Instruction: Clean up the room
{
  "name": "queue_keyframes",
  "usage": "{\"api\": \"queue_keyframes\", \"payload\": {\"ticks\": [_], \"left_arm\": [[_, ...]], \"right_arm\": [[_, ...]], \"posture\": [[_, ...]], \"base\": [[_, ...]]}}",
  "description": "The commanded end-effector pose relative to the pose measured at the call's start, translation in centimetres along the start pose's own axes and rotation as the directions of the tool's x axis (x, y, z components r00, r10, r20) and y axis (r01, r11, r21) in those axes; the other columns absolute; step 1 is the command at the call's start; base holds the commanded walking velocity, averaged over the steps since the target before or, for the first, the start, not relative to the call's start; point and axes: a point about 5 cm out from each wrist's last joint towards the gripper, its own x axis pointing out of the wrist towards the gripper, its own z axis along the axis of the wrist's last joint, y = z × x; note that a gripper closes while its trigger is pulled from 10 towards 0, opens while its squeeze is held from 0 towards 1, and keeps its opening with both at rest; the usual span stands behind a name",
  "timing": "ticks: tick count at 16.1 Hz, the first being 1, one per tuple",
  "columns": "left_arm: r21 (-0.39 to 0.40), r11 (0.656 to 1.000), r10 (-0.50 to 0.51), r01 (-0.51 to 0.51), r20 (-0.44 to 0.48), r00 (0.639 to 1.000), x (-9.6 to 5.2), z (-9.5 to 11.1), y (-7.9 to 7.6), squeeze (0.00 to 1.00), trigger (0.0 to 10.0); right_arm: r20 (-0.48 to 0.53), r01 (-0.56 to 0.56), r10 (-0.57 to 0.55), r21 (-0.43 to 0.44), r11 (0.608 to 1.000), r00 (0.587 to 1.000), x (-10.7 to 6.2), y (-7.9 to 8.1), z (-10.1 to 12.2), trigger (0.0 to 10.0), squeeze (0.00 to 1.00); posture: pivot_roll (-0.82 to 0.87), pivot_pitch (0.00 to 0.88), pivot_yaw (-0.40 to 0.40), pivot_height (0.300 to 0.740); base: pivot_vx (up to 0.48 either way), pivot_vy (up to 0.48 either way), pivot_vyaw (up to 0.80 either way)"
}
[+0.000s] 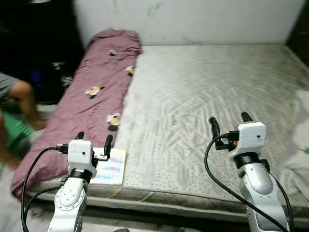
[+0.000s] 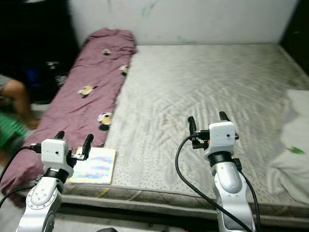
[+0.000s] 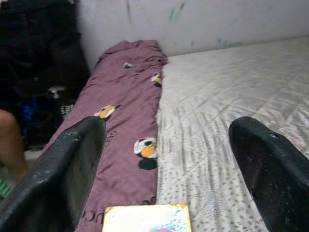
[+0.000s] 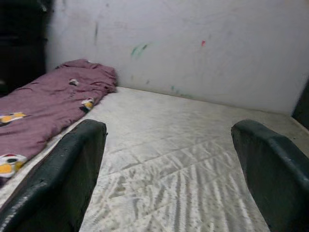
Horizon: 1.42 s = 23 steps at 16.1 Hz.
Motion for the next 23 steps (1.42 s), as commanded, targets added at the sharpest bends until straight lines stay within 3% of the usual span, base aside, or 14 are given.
{"api": "queue_keyframes", "payload": {"ticks": [1, 6, 23], "left_arm": [[0.013, 1.000, 0.008, -0.008, 0.010, 1.000, 0.13, 0.23, 0.44, 0.00, 10.0], [0.025, 1.000, -0.009, 0.008, 0.008, 1.000, 0.22, 0.25, 0.36, 0.00, 10.0], [0.019, 1.000, -0.016, 0.016, 0.007, 1.000, 0.20, 0.18, 0.12, 0.00, 10.0]], "right_arm": [[0.014, -0.009, 0.009, 0.011, 1.000, 1.000, 0.24, 0.22, 0.33, 10.0, 0.00], [0.003, 0.002, -0.002, 0.015, 1.000, 1.000, 0.35, 0.17, 0.13, 10.0, 0.00], [-0.006, -0.002, 0.002, 0.017, 1.000, 1.000, 0.32, 0.08, 0.04, 10.0, 0.00]], "posture": [[-0.12, 0.000, 0.044, 0.740], [-0.12, 0.000, 0.044, 0.740], [-0.13, 0.000, 0.041, 0.740]], "base": [[0.000, 0.000, 0.00], [0.000, -0.050, 0.00], [0.000, -0.333, -0.09]]}}
